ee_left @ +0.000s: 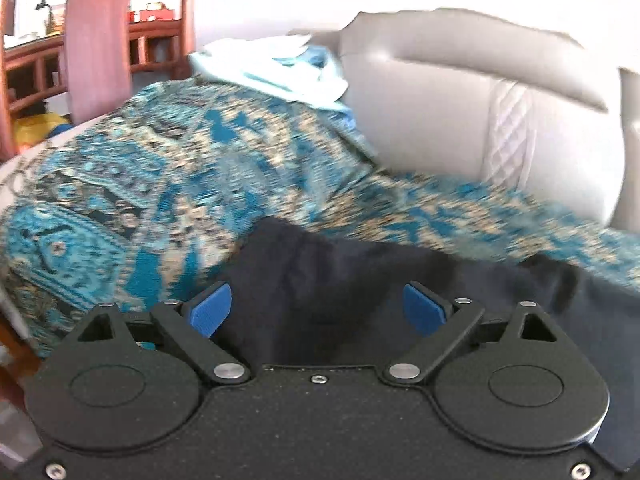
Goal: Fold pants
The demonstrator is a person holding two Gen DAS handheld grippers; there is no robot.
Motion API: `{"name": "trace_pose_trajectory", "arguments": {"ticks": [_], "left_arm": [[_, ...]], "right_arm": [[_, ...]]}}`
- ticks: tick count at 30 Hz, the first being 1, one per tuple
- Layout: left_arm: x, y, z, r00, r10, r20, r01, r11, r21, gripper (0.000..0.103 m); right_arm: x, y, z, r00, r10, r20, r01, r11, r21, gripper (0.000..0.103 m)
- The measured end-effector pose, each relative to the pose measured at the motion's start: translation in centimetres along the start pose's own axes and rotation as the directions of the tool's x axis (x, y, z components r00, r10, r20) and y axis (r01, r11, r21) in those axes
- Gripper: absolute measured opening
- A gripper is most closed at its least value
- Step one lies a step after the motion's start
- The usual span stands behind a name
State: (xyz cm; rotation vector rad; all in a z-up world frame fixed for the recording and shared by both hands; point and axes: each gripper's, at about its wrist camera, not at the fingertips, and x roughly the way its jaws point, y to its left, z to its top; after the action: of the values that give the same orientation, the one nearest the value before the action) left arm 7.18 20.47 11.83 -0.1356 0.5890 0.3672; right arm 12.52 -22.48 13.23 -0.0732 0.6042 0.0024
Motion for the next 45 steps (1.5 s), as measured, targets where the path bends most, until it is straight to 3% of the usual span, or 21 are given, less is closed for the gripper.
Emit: {"name": "trace_pose_trajectory", "arguments": {"ticks": [2,4,6,10,14,18,20,28,37,45], "left_arm": [[-0.1,-0.8,-0.4,0.999,-0.044,0.0,0.044,0.999,0.016,0.064],[0.4,-1.5,-0.9,0.997,-0.071,-0.014,0.071,0.997,0.034,0.048],[0.7,-2.1,-1.6,0.994,-0.109,-0.018,0.109,0.993,0.042,0.042],[1.7,-2.7,-2.8,0.988,-0.158,0.001,0.157,0.986,0.06,0.04],[3.4,-2.2,-3.4,0.991,-0.131,0.006,0.13,0.989,0.072,0.04],[5.8,-0.7,-4.0,0.993,-0.083,-0.085,0.085,0.996,0.023,0.042],[7.0,0.1,-4.1,0.989,-0.055,-0.136,0.054,0.998,-0.014,0.05],[7.7,2.9,-4.0,0.985,-0.08,-0.153,0.064,0.992,-0.106,0.052],[7.6,3.3,-3.9,0.984,-0.09,-0.154,0.072,0.991,-0.116,0.052],[7.6,4.4,-3.8,0.98,-0.11,-0.163,0.082,0.983,-0.166,0.049]], "right_arm": [[0.3,3.1,-0.1,0.999,0.042,0.012,-0.042,0.999,-0.024,0.089],[0.7,5.8,-0.3,0.996,0.09,0.019,-0.089,0.995,-0.037,0.089],[0.9,8.1,-0.6,0.991,0.135,0.022,-0.135,0.99,-0.031,0.089],[0.7,12.4,-1.8,0.975,0.222,0.035,-0.221,0.975,-0.033,0.087],[-0.5,15.7,-3.1,0.955,0.292,0.053,-0.29,0.956,-0.043,0.081],[-0.8,18.6,-4.0,0.944,0.326,0.043,-0.323,0.944,-0.068,0.069],[-0.6,20.2,-4.2,0.941,0.335,0.035,-0.331,0.939,-0.092,0.061],[1.0,24.9,-4.7,0.931,0.365,-0.027,-0.366,0.922,-0.131,0.053],[4.3,27.8,-4.3,0.942,0.327,-0.074,-0.335,0.929,-0.155,0.054],[6.6,28.9,-3.0,0.965,0.258,-0.055,-0.263,0.952,-0.155,0.059]]}}
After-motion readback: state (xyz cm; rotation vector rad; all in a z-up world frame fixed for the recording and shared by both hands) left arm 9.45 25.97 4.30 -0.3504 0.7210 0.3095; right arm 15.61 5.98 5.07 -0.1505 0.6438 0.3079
